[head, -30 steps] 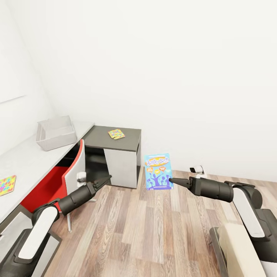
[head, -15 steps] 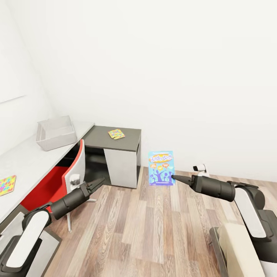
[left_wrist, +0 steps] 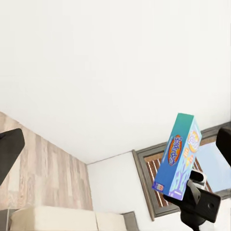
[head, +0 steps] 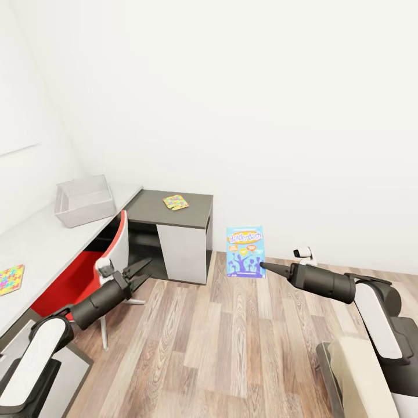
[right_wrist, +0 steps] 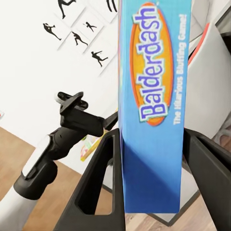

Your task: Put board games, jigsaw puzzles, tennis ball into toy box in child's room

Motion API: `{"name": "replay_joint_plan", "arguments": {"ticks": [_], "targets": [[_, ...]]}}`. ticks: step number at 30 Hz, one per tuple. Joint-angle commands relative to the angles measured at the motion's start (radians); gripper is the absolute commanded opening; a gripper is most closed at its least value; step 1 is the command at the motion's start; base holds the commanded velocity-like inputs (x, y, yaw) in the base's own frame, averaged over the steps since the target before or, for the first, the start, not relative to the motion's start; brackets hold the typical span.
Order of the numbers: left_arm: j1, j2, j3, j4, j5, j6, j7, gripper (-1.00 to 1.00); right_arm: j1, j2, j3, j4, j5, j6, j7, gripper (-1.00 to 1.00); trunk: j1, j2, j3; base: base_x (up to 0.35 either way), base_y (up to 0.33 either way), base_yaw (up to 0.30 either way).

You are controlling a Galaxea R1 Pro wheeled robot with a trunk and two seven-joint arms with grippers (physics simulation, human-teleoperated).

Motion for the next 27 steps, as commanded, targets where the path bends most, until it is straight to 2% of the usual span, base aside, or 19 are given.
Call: {"name": "replay_joint_plan", "arguments": {"ticks": [1, 8, 10, 18, 27], "targets": [[-0.001, 0.0, 0.001, 0.0, 0.002, 0.006, -0.001, 1.0, -0.001, 0.0, -0.001, 0.0, 0.004, 0.003, 0.006, -1.0, 0.001, -0.002, -0.002, 0.0, 0.0, 0.0], [-0.016, -0.025, -0.007, 0.014, 0.002, 0.008, 0.003, 1.0, -0.001, 0.0, -0.001, 0.0, 0.004, 0.003, 0.005, -1.0, 0.001, -0.002, -0.002, 0.0, 0.0, 0.0], [-0.023, -0.03, -0.021, 0.019, 0.002, 0.008, 0.004, 1.0, -0.001, 0.0, -0.002, 0.0, 0.004, 0.003, 0.005, -1.0, 0.001, -0.002, -0.002, 0.0, 0.0, 0.0], [-0.043, -0.038, -0.055, 0.035, 0.001, 0.007, 0.006, 1.0, 0.0, 0.0, -0.002, 0.0, 0.003, 0.003, 0.007, -1.0, 0.001, -0.002, -0.002, 0.0, 0.0, 0.0], [-0.057, -0.045, -0.067, 0.081, 0.002, 0.002, 0.003, 1.0, 0.0, -0.001, -0.002, 0.0, 0.002, 0.003, 0.04, -1.0, 0.001, -0.002, -0.002, 0.0, 0.0, 0.0]]}}
